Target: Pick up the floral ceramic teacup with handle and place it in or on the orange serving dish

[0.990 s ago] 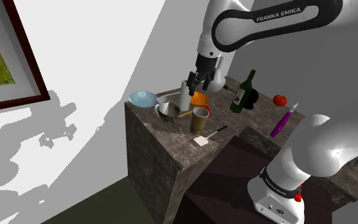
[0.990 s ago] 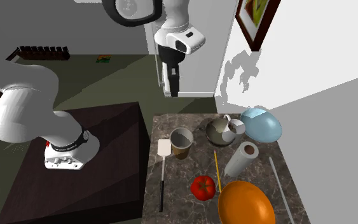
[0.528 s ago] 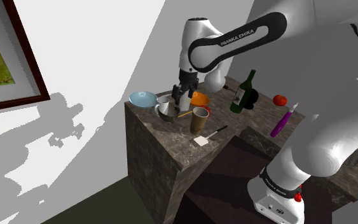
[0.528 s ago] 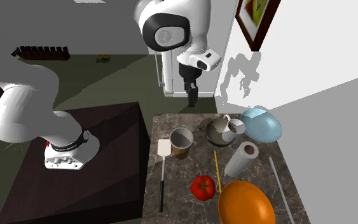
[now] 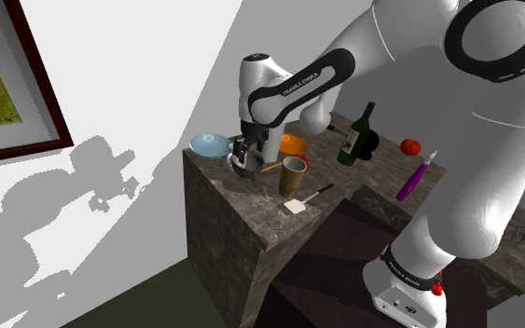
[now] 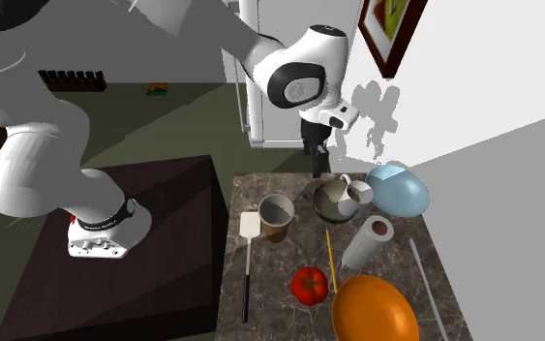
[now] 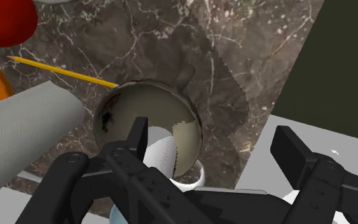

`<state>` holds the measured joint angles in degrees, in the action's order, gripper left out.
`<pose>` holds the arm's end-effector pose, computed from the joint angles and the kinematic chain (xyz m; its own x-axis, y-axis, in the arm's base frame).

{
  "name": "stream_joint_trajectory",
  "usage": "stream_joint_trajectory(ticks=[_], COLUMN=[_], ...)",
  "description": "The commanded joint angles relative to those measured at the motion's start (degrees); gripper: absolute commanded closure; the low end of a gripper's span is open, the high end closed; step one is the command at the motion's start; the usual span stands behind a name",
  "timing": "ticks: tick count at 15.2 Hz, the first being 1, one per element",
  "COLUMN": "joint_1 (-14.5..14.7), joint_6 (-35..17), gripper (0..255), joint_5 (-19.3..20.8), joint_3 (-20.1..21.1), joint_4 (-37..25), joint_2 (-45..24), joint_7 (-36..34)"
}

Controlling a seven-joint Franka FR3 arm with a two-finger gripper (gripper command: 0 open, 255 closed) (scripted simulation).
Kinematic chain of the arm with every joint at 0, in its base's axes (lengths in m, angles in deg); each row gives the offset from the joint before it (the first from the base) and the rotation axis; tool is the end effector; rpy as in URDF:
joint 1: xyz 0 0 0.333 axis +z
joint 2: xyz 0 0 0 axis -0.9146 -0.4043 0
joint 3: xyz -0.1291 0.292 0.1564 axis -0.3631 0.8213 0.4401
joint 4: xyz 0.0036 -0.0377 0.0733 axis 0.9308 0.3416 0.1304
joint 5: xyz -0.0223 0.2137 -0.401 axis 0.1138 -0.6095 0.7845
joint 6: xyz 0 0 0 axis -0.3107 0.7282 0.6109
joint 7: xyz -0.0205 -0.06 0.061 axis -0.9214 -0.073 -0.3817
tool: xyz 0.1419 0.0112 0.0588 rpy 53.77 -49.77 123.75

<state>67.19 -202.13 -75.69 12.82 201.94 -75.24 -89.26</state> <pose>0.6103 0.0481 0.2546 1.0000 0.0040 -0.0003 0.0040 -0.9905 0.1376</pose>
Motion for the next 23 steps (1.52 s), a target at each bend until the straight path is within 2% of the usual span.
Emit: stream_joint_trajectory(ticks=[1,6,14,22,23], joint_1=[0.39,1.78,1.63,1.63,1.63], joint_6=[-1.41,-2.78,-6.97,-6.96,-6.96], gripper=[0,0,0,0,255], joint_5=[2.01,5.95,7.08,7.08,7.08], joint_3=[-0.39,-1.86,-2.76,-2.76,-2.76], joint_4=[-2.91,-12.18,-12.26,-12.26,-12.26], joint_2=[-4.65,-15.98,-20.19,-20.18,-20.18], joint_7=[-0.99,-2.54,-3.26,-3.26,-3.26])
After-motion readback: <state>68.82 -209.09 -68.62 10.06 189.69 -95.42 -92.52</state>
